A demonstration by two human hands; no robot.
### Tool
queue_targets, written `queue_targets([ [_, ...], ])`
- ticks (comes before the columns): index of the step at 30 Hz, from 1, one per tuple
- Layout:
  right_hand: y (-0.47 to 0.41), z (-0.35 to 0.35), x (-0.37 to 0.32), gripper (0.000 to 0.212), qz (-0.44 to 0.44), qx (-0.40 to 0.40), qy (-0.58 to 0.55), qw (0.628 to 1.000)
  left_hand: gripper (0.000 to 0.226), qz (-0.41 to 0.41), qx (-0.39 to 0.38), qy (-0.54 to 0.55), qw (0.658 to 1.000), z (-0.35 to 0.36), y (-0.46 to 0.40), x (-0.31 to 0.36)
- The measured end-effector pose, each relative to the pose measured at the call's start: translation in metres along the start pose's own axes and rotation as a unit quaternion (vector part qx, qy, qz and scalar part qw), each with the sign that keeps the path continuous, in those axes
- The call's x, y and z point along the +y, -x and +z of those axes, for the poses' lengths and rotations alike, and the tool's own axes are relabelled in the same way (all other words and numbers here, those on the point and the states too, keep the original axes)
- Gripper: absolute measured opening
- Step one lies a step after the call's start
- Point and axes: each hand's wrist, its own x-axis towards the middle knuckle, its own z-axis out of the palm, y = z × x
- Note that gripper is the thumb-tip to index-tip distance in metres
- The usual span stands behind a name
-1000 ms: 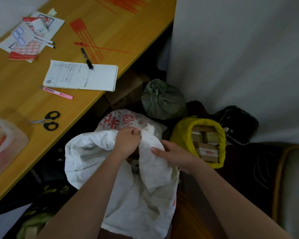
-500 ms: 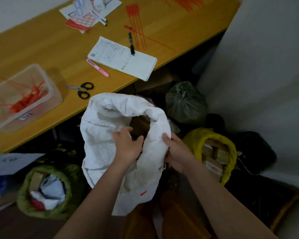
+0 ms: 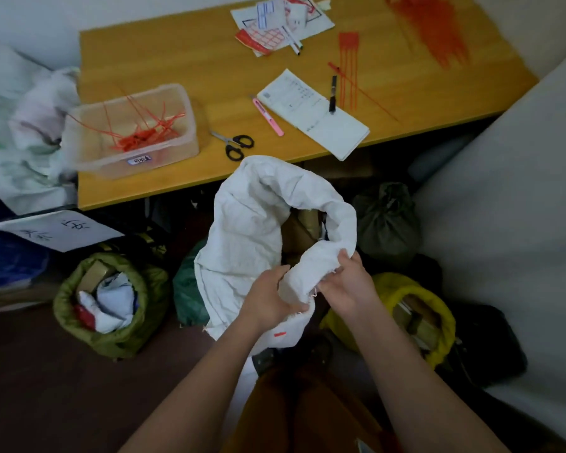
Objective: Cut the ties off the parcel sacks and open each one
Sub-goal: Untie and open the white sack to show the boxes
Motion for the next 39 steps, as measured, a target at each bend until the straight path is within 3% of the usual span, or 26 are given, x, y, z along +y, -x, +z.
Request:
queue_targets([
  [2, 0.002, -0.002, 0.004, 0.028, 0.007, 0.003, 0.014, 1.0, 0.057, 0.025, 0.007, -0.041, 0.999, 0.004, -0.001, -0.008],
  [6, 0.006, -0.012, 0.008, 0.026, 0.021, 0.011, 0.055, 0.998, 0.012, 0.021, 0.043, -0.061, 0.997, 0.013, -0.006, -0.015],
  [9, 0.011, -0.019, 0.002, 0.023, 0.014, 0.018, 0.125, 0.992, 0.01, 0.02, 0.069, -0.071, 0.995, 0.012, -0.01, -0.017],
  [11, 0.013, -0.023, -0.003, 0.024, -0.045, 0.064, 0.267, 0.96, 0.01, 0.034, 0.079, -0.084, 0.993, 0.009, -0.011, -0.017],
  [12, 0.011, -0.026, -0.005, 0.034, -0.104, 0.094, 0.376, 0.916, 0.01, 0.04, 0.083, -0.085, 0.992, 0.009, -0.011, -0.017],
  [13, 0.008, -0.03, -0.008, 0.045, -0.186, 0.116, 0.493, 0.842, 0.011, 0.049, 0.09, -0.088, 0.991, 0.009, -0.011, -0.017],
  [15, 0.003, -0.032, -0.019, 0.065, -0.367, 0.091, 0.66, 0.649, 0.015, 0.064, 0.104, -0.102, 0.987, 0.011, -0.011, -0.015],
  [17, -0.006, -0.026, -0.031, 0.079, -0.476, -0.016, 0.743, 0.47, 0.017, 0.08, 0.104, -0.114, 0.985, 0.012, -0.012, -0.013],
  [18, -0.013, -0.02, -0.038, 0.085, -0.482, -0.079, 0.782, 0.388, 0.016, 0.091, 0.103, -0.118, 0.984, 0.013, -0.014, -0.014],
  [20, -0.029, -0.006, -0.048, 0.088, -0.411, -0.184, 0.857, 0.249, 0.009, 0.111, 0.108, -0.119, 0.981, 0.015, -0.017, -0.017],
  [21, -0.038, 0.0, -0.052, 0.082, -0.365, -0.222, 0.88, 0.209, 0.007, 0.123, 0.116, -0.115, 0.979, 0.016, -0.018, -0.02],
  [22, -0.045, 0.003, -0.054, 0.07, -0.328, -0.248, 0.891, 0.191, 0.006, 0.136, 0.125, -0.11, 0.977, 0.018, -0.019, -0.022],
  [23, -0.051, 0.005, -0.056, 0.055, -0.302, -0.266, 0.895, 0.191, 0.006, 0.146, 0.135, -0.105, 0.974, 0.02, -0.02, -0.024],
  [25, -0.057, 0.005, -0.057, 0.032, -0.282, -0.292, 0.884, 0.233, 0.007, 0.153, 0.165, -0.098, 0.969, 0.024, -0.022, -0.027],
  [28, -0.062, -0.005, -0.058, 0.019, -0.286, -0.315, 0.855, 0.298, 0.014, 0.153, 0.223, -0.056, 0.961, 0.031, -0.023, -0.032],
  [32, -0.071, -0.014, -0.064, 0.018, -0.285, -0.324, 0.795, 0.426, 0.06, 0.105, 0.162, 0.046, 0.98, 0.036, -0.02, -0.044],
  [35, -0.081, -0.017, -0.065, 0.022, -0.285, -0.327, 0.775, 0.459, 0.091, 0.061, 0.148, -0.012, 0.987, 0.041, -0.028, -0.048],
  [37, -0.088, -0.018, -0.063, 0.023, -0.299, -0.338, 0.759, 0.47, 0.085, 0.056, 0.173, -0.108, 0.977, 0.042, -0.038, -0.05],
  [39, -0.096, -0.021, -0.062, 0.022, -0.316, -0.347, 0.748, 0.469, 0.054, 0.087, 0.21, -0.171, 0.959, 0.039, -0.049, -0.054],
])
